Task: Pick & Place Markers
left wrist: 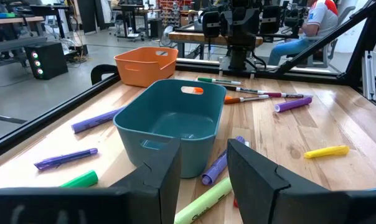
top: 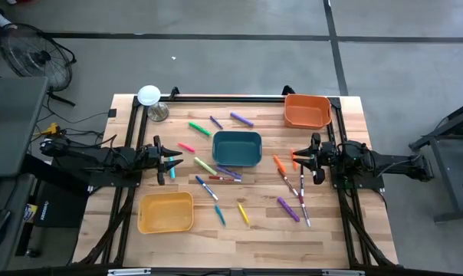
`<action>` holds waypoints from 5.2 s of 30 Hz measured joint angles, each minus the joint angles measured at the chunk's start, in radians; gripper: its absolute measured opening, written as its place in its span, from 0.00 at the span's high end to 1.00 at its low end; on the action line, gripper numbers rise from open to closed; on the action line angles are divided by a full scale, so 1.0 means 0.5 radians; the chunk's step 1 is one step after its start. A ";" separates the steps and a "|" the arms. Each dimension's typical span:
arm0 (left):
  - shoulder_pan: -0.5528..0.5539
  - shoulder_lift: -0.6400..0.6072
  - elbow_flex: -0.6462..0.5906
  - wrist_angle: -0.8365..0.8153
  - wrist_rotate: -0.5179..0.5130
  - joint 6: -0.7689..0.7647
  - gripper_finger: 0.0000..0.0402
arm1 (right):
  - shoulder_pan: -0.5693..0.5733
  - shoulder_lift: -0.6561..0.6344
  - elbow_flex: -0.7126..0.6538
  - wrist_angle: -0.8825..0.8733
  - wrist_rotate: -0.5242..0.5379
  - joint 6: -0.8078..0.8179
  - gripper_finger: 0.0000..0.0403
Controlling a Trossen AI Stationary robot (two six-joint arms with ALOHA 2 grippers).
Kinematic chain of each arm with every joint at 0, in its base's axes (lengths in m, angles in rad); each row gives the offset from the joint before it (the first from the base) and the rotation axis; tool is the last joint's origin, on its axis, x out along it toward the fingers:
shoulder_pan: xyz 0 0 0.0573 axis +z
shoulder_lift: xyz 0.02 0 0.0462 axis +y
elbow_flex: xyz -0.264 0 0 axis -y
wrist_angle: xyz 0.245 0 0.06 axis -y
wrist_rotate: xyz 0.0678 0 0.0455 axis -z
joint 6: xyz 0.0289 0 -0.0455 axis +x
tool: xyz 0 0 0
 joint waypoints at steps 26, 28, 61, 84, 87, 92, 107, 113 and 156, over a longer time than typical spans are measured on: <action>0.001 0.013 -0.001 0.000 -0.603 0.000 0.68 | 0.000 0.000 0.000 0.001 0.000 0.000 0.74; 0.001 0.013 0.000 0.001 -0.561 0.000 0.68 | 0.001 0.000 0.000 0.000 0.001 0.000 0.74; 0.001 0.012 0.000 0.002 -0.454 0.000 0.68 | 0.001 0.000 0.000 0.001 0.000 0.000 0.74; 0.001 0.012 0.000 0.002 -0.455 0.000 0.68 | 0.000 0.000 0.000 0.014 -0.001 0.001 0.74; 0.001 0.013 0.000 0.002 -0.455 0.000 0.68 | 0.000 0.000 0.000 0.034 -0.005 0.078 0.74; 0.001 0.012 0.000 0.002 -0.455 0.000 0.68 | 0.000 -0.001 0.000 0.104 -0.023 0.369 0.74; 0.001 0.012 0.000 0.005 -0.429 0.000 0.68 | 0.001 0.000 0.000 0.063 0.180 0.265 0.74; 0.000 0.012 0.000 0.006 -0.410 0.000 0.68 | 0.000 0.001 0.015 0.035 0.486 0.303 0.74; 0.001 0.012 -0.001 0.014 -0.319 0.000 0.68 | -0.803 2.715 2.485 -1.393 0.230 -0.366 0.74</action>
